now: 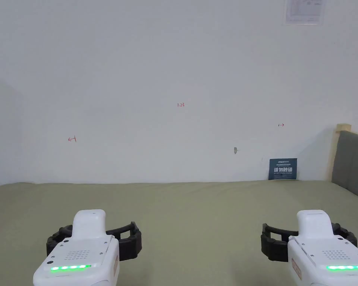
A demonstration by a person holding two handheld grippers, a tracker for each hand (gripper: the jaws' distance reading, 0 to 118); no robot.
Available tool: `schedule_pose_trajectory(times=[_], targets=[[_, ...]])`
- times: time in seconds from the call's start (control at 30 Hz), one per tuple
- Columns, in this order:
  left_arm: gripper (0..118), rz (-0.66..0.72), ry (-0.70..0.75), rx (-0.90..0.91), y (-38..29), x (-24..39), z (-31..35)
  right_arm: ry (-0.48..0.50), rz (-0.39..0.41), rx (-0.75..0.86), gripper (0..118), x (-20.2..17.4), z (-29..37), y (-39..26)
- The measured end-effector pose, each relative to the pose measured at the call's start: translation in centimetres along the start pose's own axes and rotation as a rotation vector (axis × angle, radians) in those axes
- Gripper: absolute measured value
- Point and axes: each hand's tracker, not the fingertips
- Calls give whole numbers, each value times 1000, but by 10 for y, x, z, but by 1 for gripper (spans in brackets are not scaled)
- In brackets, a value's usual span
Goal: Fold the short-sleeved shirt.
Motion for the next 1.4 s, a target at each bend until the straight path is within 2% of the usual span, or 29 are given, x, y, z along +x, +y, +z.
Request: schedule_pose_trajectory(times=[0.47, 0.63, 0.77, 0.9, 1.1, 1.13, 1.27, 1.33, 1.4], targets=[[118, 5, -10, 22, 6, 1, 4, 31, 12, 46, 118, 1, 6, 10], [118, 15, -10, 15, 6, 2, 1, 59, -28, 53, 118, 3, 8, 11], [118, 8, -9, 24, 5, 1, 1, 29, -16, 50, 118, 1, 4, 9], [118, 5, -12, 19, 5, -1, 0, 86, -63, 62, 118, 6, 6, 9], [118, 9, -9, 14, 7, 0, -2, 72, -84, 64, 118, 11, 7, 10], [118, 7, -9, 20, 7, -1, -2, 115, -94, 62, 118, 14, 6, 11], [118, 2, -7, 22, 8, 0, -3, 138, -65, 63, 118, 17, 7, 13], [118, 4, -8, 17, 8, 1, -4, 90, -13, 15, 118, 13, 5, 16], [118, 0, -9, 4, 8, 2, -6, 64, -8, 5, 118, 8, 6, 18]])
